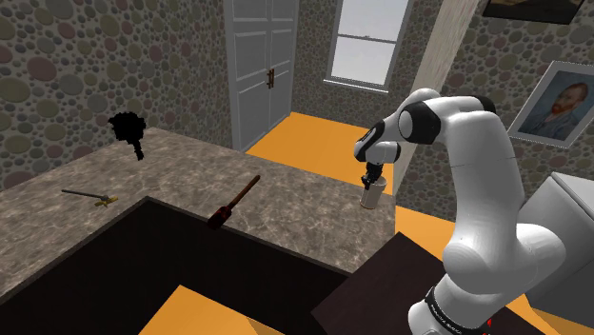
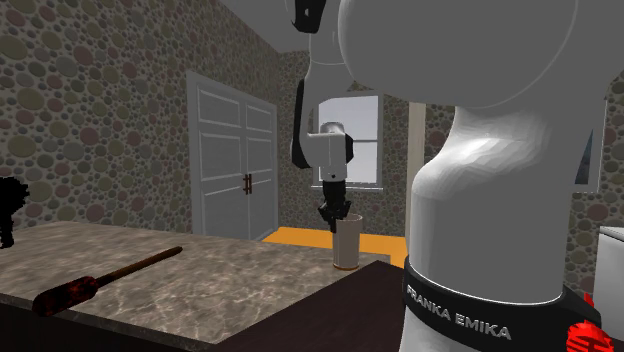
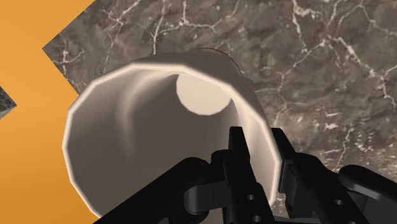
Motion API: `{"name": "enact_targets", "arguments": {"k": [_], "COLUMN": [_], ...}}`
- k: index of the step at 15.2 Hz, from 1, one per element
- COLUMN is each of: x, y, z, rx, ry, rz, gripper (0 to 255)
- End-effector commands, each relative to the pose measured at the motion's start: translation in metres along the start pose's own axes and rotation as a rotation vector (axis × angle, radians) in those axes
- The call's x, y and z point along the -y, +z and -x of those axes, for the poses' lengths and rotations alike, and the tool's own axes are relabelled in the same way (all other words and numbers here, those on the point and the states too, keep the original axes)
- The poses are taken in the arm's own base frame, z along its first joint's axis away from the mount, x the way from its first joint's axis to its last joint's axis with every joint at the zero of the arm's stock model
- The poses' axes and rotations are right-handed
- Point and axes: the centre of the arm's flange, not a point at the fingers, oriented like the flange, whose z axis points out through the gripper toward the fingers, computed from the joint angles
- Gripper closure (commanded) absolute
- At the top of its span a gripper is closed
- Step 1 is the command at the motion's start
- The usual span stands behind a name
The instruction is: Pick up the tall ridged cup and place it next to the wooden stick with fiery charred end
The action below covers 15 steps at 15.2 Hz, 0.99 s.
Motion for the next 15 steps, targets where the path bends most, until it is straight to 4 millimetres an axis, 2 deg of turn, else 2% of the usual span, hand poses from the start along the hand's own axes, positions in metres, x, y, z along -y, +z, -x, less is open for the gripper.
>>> {"name": "enact_targets", "arguments": {"k": [1,15], "x": [0.0,-0.005], "y": [-0.004,-0.078], "z": [0.001,0.001], "rx": [0.002,0.002], "ry": [0.0,0.0], "rz": [0.0,0.0], "gripper": [255,255]}}
